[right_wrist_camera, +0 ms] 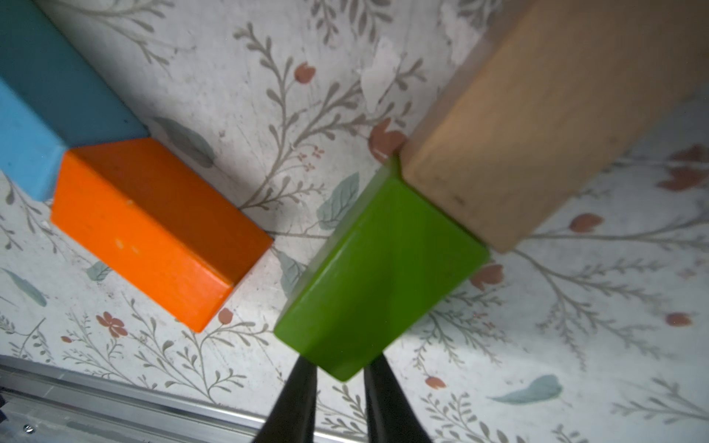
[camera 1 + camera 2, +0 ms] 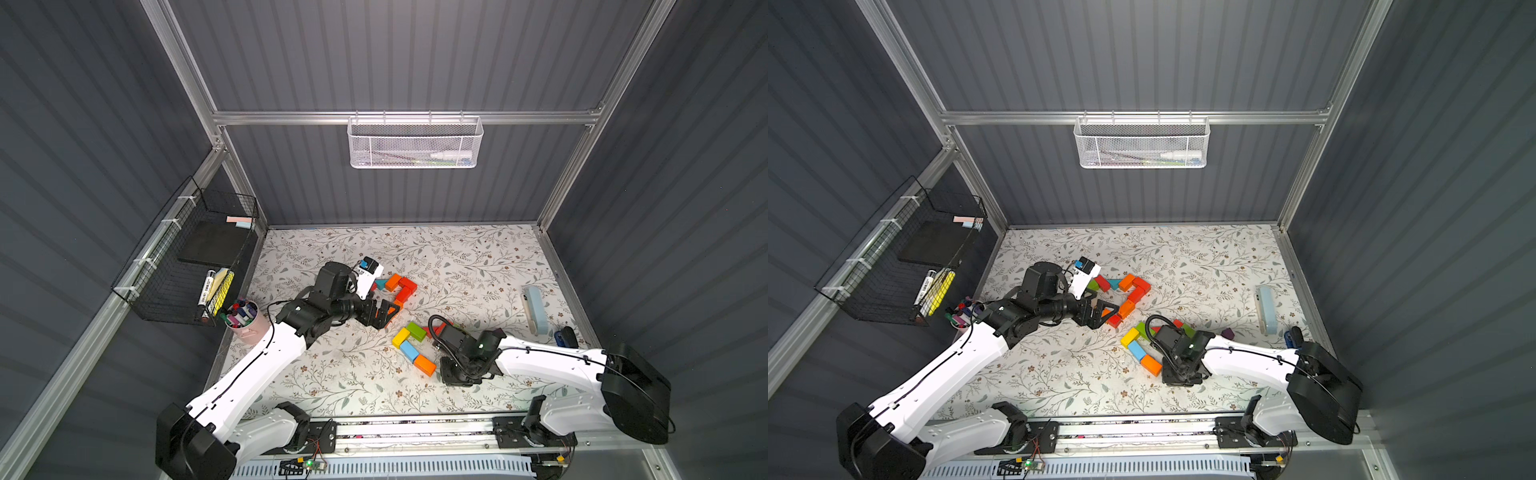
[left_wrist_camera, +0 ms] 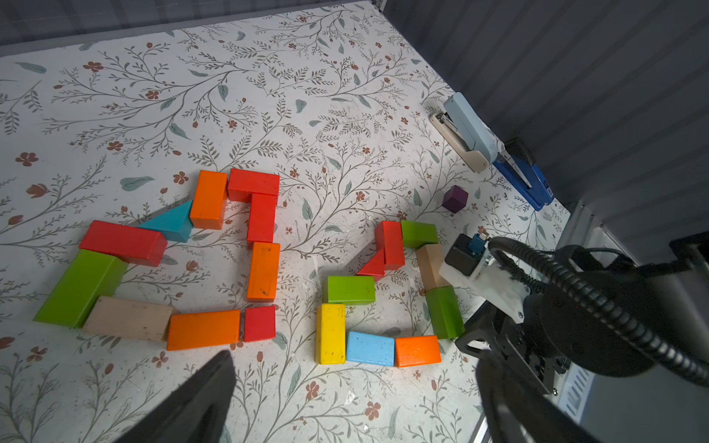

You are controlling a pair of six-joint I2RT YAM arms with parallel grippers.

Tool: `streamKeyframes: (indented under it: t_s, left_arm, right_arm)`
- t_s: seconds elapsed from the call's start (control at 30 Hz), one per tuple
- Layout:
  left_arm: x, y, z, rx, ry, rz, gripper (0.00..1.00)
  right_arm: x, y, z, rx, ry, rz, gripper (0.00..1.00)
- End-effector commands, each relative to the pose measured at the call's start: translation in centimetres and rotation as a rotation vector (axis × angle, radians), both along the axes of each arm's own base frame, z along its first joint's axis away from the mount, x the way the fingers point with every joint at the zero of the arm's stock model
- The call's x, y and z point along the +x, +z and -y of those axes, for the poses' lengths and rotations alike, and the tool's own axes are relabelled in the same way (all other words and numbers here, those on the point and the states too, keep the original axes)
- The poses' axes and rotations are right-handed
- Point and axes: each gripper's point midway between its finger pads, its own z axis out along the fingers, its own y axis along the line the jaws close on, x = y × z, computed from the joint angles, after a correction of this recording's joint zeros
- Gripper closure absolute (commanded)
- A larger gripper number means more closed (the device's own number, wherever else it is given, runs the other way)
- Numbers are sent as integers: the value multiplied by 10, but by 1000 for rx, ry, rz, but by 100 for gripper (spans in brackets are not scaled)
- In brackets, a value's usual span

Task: Assemble a heart with building blocks
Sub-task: Assemble the building block at the center of the board.

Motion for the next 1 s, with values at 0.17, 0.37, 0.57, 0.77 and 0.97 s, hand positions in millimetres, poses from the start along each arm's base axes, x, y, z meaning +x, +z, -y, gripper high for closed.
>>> streamKeyframes:
  t_s: [0.17,0.37,0.57,0.77,0.97]
  left_arm:
    - [0,-10,-2,5,6,-33,1]
    - [0,-12,-1,8,5,-39,1]
    - [-1,-13,0,8,-2,-42,1]
    - [-1,-12,0,6,-6,-40,1]
    - [-1,-12,-1,10,-6,-34,1]
  right_arm:
    - [13,4,-6,-17,7,51,77]
    - [14,4,-10,-9,26,47,77]
    - [3,14,8,-39,74,43,61]
    - [10,45,34,-29,68,111,53]
    - [50,72,75,-38,-44,206,52]
